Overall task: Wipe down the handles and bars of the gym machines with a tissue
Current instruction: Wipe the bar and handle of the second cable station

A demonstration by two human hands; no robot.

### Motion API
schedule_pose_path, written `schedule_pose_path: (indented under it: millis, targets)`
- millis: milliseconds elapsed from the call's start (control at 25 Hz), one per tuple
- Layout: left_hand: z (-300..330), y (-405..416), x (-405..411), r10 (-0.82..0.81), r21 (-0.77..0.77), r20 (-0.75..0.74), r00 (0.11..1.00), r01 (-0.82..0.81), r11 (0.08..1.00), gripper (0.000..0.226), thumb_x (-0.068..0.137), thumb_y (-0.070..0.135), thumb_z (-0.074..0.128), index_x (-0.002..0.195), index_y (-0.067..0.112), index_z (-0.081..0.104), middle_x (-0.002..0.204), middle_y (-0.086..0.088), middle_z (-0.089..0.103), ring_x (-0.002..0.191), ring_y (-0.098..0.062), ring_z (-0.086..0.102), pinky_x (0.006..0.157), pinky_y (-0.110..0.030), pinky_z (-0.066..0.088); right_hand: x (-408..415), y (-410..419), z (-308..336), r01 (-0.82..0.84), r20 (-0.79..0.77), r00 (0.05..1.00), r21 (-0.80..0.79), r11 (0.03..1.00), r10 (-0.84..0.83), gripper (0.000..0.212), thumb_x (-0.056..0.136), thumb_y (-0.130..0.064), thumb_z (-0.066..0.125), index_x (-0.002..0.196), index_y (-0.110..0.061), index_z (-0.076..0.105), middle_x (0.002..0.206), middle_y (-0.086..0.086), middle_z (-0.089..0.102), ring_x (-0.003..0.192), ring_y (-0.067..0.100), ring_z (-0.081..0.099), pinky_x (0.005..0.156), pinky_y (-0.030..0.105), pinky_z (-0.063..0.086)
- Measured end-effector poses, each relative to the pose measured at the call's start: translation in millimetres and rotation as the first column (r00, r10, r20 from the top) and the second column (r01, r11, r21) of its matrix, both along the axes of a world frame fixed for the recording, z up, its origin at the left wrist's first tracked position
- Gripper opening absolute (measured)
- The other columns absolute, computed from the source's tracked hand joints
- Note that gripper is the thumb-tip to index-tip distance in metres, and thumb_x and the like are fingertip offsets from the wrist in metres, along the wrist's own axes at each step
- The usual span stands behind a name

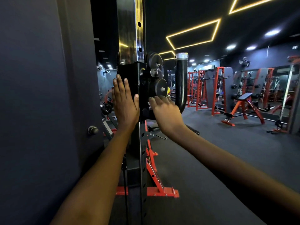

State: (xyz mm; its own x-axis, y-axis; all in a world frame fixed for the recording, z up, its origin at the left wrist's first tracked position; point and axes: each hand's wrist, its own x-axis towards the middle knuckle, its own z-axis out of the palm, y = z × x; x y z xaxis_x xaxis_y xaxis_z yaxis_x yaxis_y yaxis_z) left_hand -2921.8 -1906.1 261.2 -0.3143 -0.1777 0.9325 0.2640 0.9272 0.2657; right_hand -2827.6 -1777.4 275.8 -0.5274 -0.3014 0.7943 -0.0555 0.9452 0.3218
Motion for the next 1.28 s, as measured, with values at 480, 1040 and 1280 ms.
schedule_pose_path:
  millis: [480, 1040, 1280]
  targets:
    - [-13, -7, -8, 0.047, -0.076, -0.02, 0.999, -0.049, 0.996, 0.052, 0.1, 0.032, 0.023, 0.149, 0.018, 0.034, 0.161, -0.008, 0.011, 0.147, -0.029, 0.0, 0.116, -0.043, 0.016, -39, 59, -56, -0.188, 0.182, 0.978, 0.574, 0.797, 0.1, 0.032, 0.073, -0.011, 0.072, 0.105, -0.013, 0.069, 0.105, 0.006, 0.069, 0.099, 0.019, 0.065, 0.089, 0.029, 0.049]
    - [-22, -8, -12, 0.11, -0.173, -0.017, 0.994, -0.112, 0.979, 0.055, 0.102, 0.036, 0.016, 0.151, 0.013, 0.024, 0.16, -0.004, 0.019, 0.145, -0.021, -0.004, 0.117, -0.039, -0.006, -32, -9, 29, 0.031, 0.511, 0.859, -0.003, 1.0, -0.025, 0.031, 0.095, -0.01, 0.04, 0.12, -0.004, 0.057, 0.123, 0.018, 0.058, 0.114, 0.033, 0.055, 0.088, 0.036, 0.045]
    - [-16, -3, -7, 0.111, -0.125, -0.037, 0.993, -0.115, 0.985, 0.057, 0.1, 0.04, 0.017, 0.151, 0.014, 0.02, 0.16, -0.003, 0.012, 0.146, -0.019, -0.005, 0.115, -0.037, -0.016, 9, 27, 1, -0.034, 0.138, 0.99, 0.301, 0.953, -0.009, 0.028, 0.081, 0.0, 0.053, 0.106, -0.009, 0.062, 0.101, 0.009, 0.066, 0.093, 0.025, 0.063, 0.088, 0.031, 0.043]
